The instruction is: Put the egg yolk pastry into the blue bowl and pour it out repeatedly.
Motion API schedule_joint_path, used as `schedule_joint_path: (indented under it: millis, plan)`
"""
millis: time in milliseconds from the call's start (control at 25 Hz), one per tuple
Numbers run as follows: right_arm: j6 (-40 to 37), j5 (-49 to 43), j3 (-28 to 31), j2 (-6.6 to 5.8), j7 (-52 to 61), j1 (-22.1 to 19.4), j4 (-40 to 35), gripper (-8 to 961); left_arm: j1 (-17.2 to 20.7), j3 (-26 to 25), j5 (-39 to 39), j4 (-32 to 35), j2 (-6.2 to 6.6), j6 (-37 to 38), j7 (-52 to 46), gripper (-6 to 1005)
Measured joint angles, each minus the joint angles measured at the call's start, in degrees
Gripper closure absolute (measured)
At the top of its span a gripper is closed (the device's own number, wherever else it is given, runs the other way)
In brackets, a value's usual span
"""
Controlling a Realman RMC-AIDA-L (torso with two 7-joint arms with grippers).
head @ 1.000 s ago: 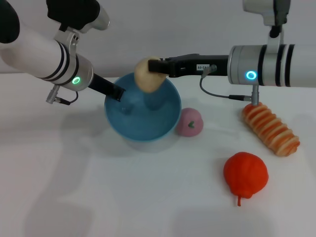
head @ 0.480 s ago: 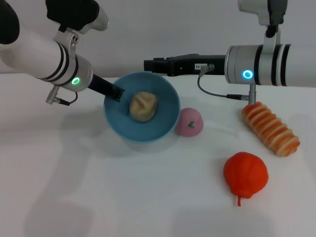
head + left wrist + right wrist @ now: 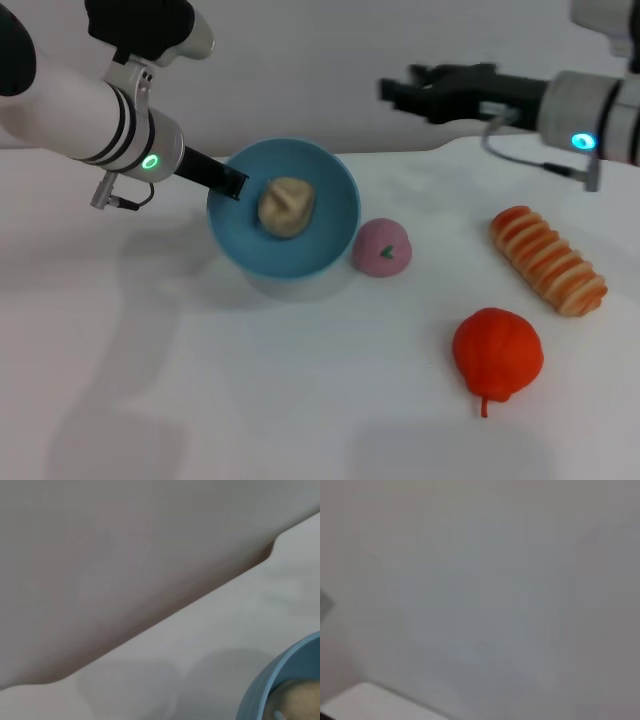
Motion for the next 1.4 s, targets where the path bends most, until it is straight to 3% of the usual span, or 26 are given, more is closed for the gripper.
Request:
schedule_joint_path:
  millis: [240, 400, 440, 720, 1000, 1400]
  plan:
    - [3.46, 2.76, 0.51, 0.00, -10.17, -6.12, -3.25, 478, 0.06, 0.12, 0.00, 0.12, -0.02, 2.39, 0.39, 1000]
    - [3.59, 14.56, 0.71, 0.08, -24.78, -10.35, -1.97, 479, -0.16, 0.45, 0.00, 0.65, -0.07, 4.54, 0.41, 1000]
    - [3.37, 22.87, 0.66, 0.19, -34.22, -12.42, 0.41, 479, -0.27, 0.76, 0.00, 0.70, -0.07, 5.31, 0.41, 1000]
    - [2.26, 38.95, 0.95, 0.22, -52.47, -14.37, 12.10, 478, -1.30, 4.09, 0.00, -0.43, -0.08, 10.93, 0.43, 999]
    - [-11.49, 56.10, 1.30, 0.23, -70.49, -17.24, 25.60, 478, -3.75, 7.53, 0.38, -2.39, -0.08, 17.48, 0.59, 999]
    - [-19.89, 65.58, 6.97, 0.28, -75.87, -22.61, 38.16, 478, -5.53, 11.63, 0.59, -5.63, -0.11, 24.57, 1.86, 999]
